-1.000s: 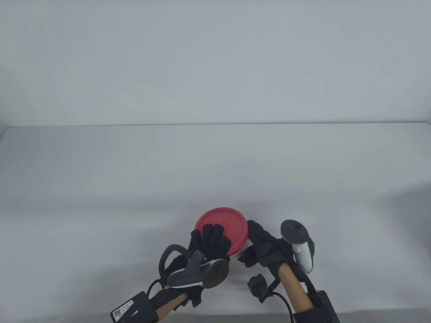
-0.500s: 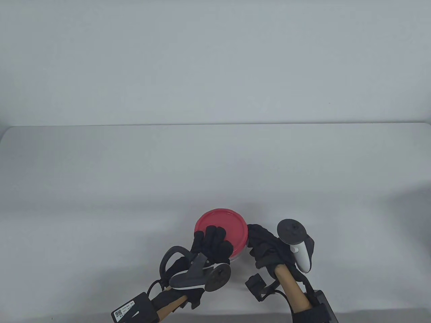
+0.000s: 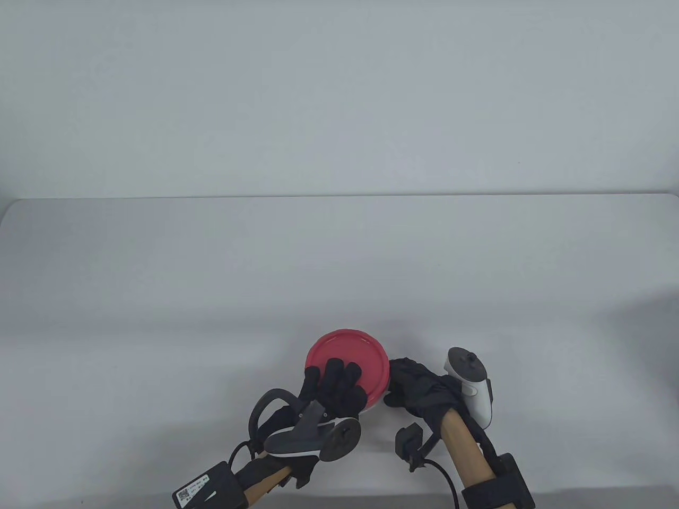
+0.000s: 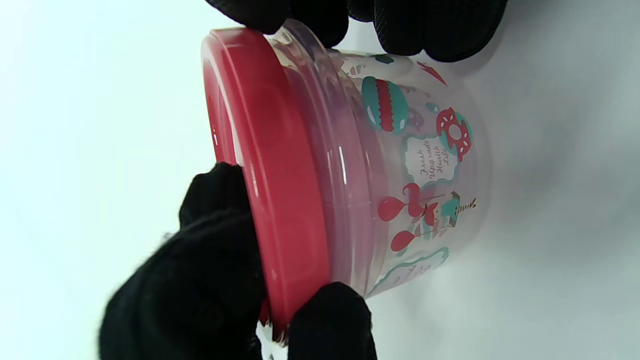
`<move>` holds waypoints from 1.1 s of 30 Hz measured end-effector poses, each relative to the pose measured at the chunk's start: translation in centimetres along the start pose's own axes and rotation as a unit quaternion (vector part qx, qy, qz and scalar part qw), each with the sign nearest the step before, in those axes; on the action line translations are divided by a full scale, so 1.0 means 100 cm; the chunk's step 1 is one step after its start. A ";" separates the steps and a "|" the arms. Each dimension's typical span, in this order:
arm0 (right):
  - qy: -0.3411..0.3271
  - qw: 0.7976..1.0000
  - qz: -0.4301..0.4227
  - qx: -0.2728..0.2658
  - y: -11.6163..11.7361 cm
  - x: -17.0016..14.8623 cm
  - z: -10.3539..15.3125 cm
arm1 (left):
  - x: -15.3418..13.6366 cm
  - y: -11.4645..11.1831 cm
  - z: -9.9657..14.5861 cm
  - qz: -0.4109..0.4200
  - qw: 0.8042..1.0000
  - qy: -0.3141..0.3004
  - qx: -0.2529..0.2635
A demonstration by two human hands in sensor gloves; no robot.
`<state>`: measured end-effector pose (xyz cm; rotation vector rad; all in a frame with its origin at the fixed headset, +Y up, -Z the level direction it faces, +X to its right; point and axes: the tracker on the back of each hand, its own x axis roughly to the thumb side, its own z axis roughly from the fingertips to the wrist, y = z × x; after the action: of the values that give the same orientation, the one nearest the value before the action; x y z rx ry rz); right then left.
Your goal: Nest food storage containers
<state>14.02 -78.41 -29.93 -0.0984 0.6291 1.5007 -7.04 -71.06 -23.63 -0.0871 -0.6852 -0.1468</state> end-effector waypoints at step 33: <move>0.000 1.000 -0.001 0.008 -0.002 0.000 0.000 | 0.015 0.006 -0.034 0.071 0.993 0.069 -0.058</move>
<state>14.24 -78.47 -29.98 -0.0860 0.6410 1.4941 -3.62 -71.12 -25.32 -0.2345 -0.5297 -0.0560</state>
